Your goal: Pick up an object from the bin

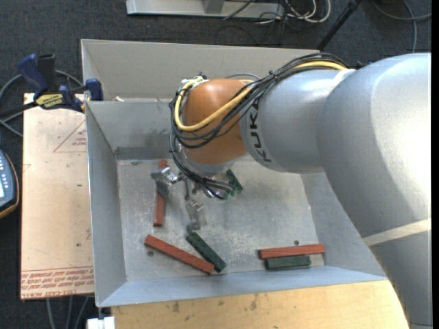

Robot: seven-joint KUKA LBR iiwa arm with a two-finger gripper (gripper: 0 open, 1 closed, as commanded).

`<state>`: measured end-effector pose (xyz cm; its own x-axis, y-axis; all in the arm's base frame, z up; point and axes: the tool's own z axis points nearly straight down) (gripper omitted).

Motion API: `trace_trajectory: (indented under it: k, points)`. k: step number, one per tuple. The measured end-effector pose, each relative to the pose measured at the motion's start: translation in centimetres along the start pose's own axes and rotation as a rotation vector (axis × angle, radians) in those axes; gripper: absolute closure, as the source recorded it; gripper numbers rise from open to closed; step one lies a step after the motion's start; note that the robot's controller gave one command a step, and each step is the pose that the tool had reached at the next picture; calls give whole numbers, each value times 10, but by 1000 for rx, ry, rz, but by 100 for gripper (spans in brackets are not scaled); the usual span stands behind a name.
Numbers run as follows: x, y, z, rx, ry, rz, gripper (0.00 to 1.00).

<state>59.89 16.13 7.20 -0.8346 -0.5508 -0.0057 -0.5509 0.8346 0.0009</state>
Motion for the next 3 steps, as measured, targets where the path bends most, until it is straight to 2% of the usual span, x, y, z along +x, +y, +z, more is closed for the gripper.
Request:
trace_trajectory:
  k: [1, 2, 3]
  points:
    - [-80, 52, 1, -1, -4, -16, 0]
    - [-77, 47, 1, 0, 0, -8, 100]
    - [-28, 46, -145, 2, -4, -5, 100]
